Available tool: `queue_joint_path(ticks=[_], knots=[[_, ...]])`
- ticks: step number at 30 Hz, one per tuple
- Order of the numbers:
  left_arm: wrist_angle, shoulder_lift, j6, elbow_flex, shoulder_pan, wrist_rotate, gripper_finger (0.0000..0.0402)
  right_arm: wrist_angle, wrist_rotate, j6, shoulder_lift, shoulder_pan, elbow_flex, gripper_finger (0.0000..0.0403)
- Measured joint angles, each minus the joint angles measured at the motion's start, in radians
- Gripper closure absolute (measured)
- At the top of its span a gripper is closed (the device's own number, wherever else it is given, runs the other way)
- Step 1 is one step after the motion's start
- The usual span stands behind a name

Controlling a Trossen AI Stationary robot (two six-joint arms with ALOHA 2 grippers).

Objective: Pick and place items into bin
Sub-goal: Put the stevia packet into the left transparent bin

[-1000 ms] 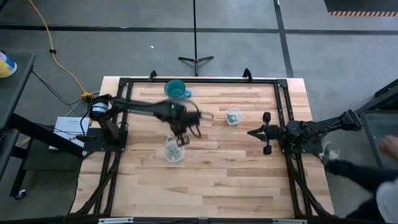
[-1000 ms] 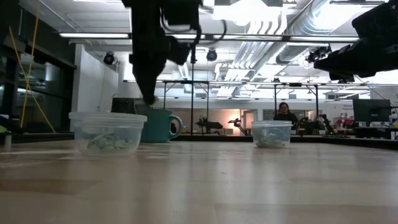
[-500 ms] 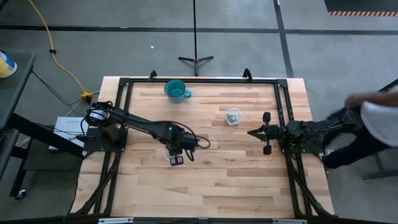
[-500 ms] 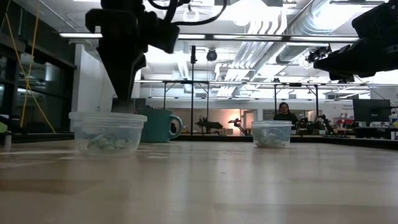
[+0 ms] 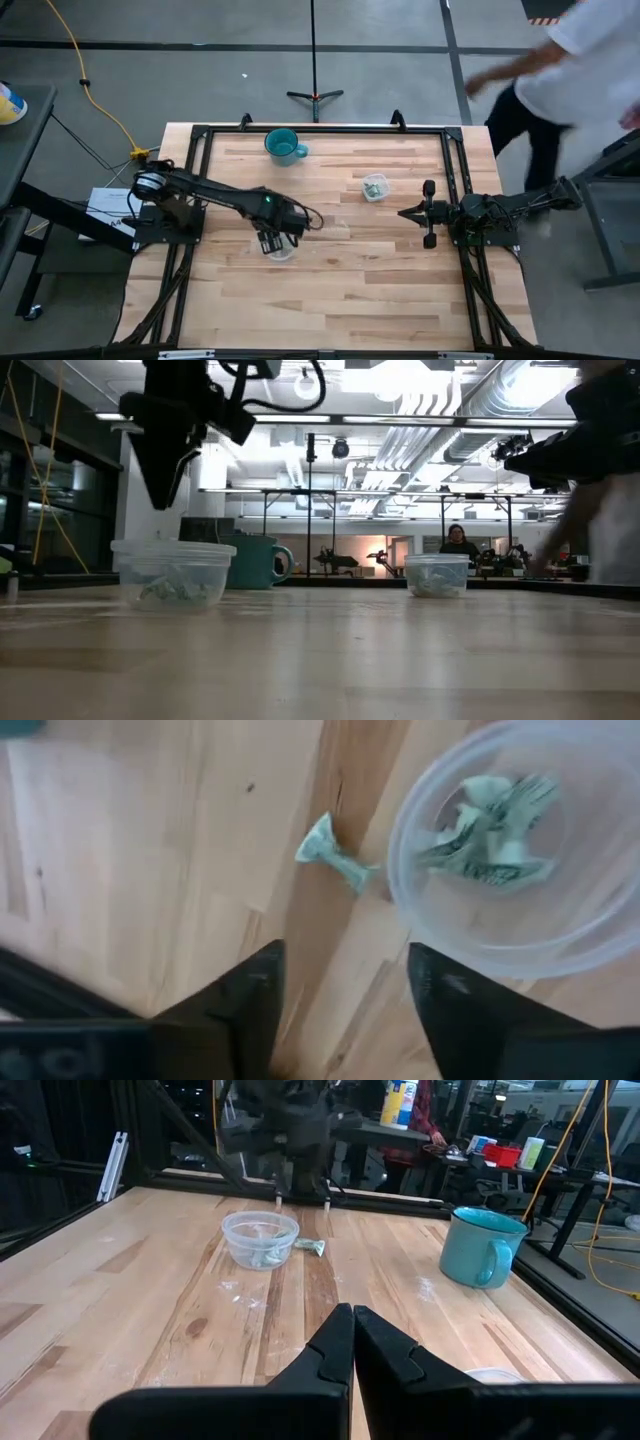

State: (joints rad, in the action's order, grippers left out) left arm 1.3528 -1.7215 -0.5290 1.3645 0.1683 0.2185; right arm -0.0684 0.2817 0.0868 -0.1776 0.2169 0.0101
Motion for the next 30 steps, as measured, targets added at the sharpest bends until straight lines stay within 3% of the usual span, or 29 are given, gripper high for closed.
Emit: queue_joint_path(ticks=[5,8,12,15,20,30], knots=[[0.005,0.080,-0.030,0.000,-0.085,-0.013,0.0227,0.000,0.000,0.000,0.000,0.000,0.000,0.0401],[-0.011,0.121,-0.101,0.001,-0.163,-0.082,0.0256,-0.001,0.000,0.000,0.000,0.000,0.000,0.0400],[-0.020,0.130,-0.123,-0.020,-0.243,-0.119,0.0279,-0.002,0.003,0.000,0.000,0.000,0.000,0.0400],[-0.052,0.131,-0.031,-0.083,-0.261,-0.137,0.0283,-0.003,0.004,0.000,0.000,0.000,0.000,0.0401],[-0.214,0.131,0.108,-0.221,-0.259,-0.210,0.0258,-0.002,0.004,-0.026,0.000,0.000,0.000,0.0400],[-0.400,0.130,0.131,-0.384,-0.260,-0.177,0.0140,0.000,0.004,-0.029,0.000,0.000,0.001,0.0400]])
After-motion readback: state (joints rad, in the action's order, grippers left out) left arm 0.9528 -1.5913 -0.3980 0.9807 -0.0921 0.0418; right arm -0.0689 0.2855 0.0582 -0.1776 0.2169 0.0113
